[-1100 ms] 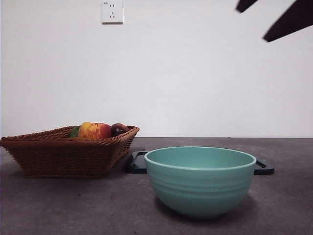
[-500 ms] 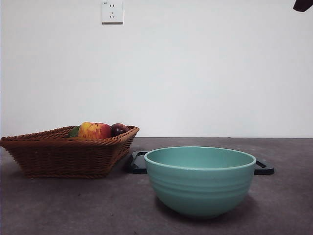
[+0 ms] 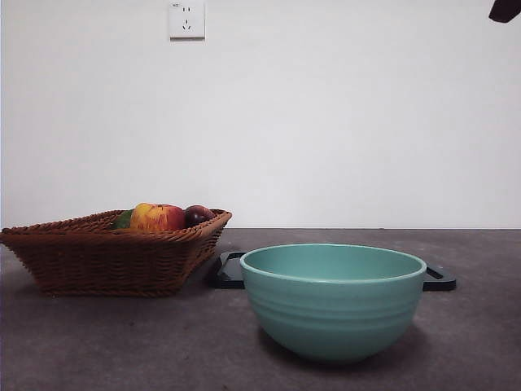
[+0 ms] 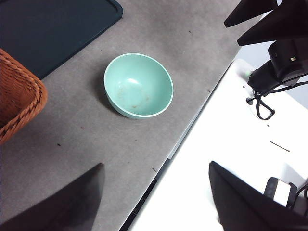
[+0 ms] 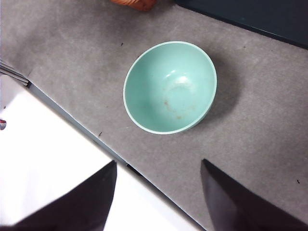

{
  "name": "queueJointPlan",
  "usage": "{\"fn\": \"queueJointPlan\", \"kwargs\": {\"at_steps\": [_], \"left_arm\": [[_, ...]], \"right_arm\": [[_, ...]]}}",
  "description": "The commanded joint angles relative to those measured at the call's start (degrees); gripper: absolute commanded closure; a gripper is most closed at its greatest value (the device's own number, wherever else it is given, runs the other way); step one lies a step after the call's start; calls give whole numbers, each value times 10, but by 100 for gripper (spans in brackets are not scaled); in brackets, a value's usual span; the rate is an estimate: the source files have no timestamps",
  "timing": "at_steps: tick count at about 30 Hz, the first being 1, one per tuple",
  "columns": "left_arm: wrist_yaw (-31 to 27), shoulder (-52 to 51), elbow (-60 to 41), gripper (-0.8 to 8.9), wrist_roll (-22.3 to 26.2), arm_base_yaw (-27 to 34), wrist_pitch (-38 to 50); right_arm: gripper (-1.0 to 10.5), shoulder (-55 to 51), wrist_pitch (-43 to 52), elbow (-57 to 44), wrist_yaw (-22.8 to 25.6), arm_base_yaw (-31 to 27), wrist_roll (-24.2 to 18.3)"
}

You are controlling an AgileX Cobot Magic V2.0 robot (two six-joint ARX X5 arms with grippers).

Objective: Pick up the wifruite, put it on the bowl, pick up the plate, put it on desk

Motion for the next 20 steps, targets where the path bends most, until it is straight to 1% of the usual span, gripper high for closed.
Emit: {"fn": "queueJointPlan", "kwargs": {"at_steps": [1,2,4,5,6,8,20], "left_arm": [[5,3,7,486,8,-3,4],[5,3,7,530,8,-3,4],[5,3,7,663,8,-3,4],[5,3,7,741,8,-3,4],[5,3,7,815,8,-3,4],[5,3,7,803,8,-3,4],[5,3,7,803,1,-3,4]], "right_arm": [[675,4,3,9,2,6,-9],[706,4,3,9,2,6,-9],[815,4,3,9,2,6,-11],[894,4,3,9,2,6,-13],[935,4,3,9,2,6,-16],[941,4,3,9,2,6,-22],[941,4,13,9,2,6,-21]]}}
